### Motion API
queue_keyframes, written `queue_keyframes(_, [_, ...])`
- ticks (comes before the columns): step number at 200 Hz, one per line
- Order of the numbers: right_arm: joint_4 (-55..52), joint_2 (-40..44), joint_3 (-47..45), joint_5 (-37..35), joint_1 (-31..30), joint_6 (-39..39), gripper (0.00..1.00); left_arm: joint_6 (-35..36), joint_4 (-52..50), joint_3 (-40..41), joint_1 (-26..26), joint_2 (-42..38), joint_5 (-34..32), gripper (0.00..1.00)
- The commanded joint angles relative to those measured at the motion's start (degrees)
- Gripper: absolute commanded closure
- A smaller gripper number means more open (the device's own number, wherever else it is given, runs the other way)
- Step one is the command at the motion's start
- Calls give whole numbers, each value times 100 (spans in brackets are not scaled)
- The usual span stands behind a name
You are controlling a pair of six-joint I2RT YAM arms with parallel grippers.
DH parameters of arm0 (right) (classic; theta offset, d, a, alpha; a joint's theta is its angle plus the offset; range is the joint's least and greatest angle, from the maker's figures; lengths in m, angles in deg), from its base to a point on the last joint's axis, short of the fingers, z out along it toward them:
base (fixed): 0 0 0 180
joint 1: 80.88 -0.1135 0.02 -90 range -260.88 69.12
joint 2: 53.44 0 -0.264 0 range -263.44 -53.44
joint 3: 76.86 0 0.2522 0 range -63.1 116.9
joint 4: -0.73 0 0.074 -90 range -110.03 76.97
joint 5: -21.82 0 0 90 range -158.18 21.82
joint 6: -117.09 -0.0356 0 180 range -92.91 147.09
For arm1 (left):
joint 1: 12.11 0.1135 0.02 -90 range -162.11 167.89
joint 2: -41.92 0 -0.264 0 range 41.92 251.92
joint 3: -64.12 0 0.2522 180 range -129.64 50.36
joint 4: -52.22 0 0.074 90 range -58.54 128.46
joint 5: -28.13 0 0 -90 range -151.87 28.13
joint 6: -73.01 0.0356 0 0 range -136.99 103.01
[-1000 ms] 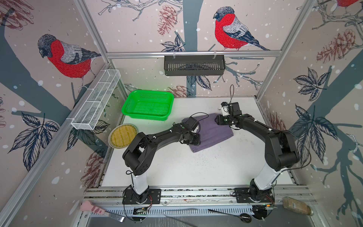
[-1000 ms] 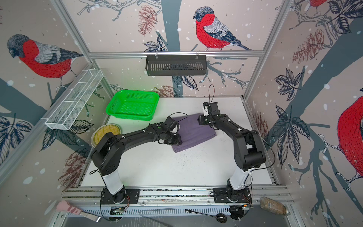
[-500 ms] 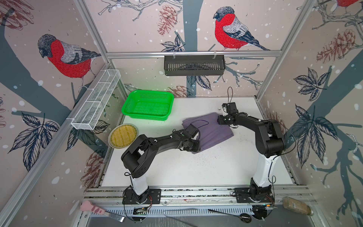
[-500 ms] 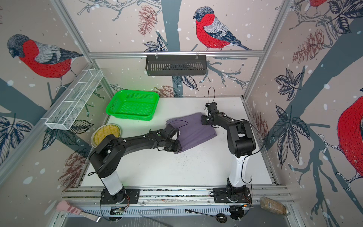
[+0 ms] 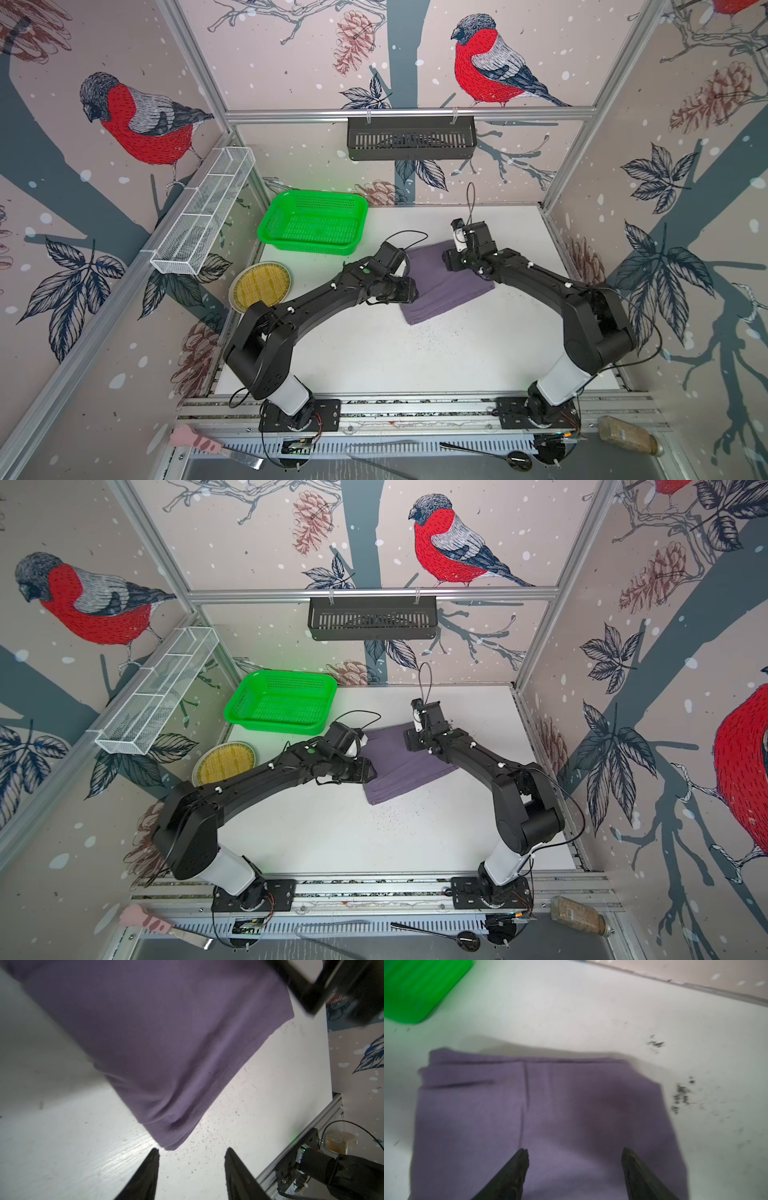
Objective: Fold and stack the trousers
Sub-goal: Smooth out the trousers at the center of the table, then move the trousers to the top-right of the table.
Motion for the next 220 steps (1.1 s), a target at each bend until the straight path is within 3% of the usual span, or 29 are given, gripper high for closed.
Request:
queue_keyframes(1, [340,-10,-352,-420,-253,-58,18,283,-260,177,277,-273,-169,45])
queue_keyframes(19, [382,-343,-336,-555,-221,-71,14,386,-170,343,522,-487,-161,42])
queue_keyframes(35, [376,-682,-193,-716,-104,31,10,456,-79,474,691,-655,-176,33])
queue_keyframes(76, [224,-1187,111,-774,525,142,9,551,204,714,895,-1069,-309,24])
queue_keyframes(140, [-184,-2029,1138,-912,1663,304,9,667,245,912,1125,-1279,-459,22])
queue_keyframes(220, [-895,-3484,3319,-1437,2977,813,9,717,220,1048,1188,-1507,-553,22])
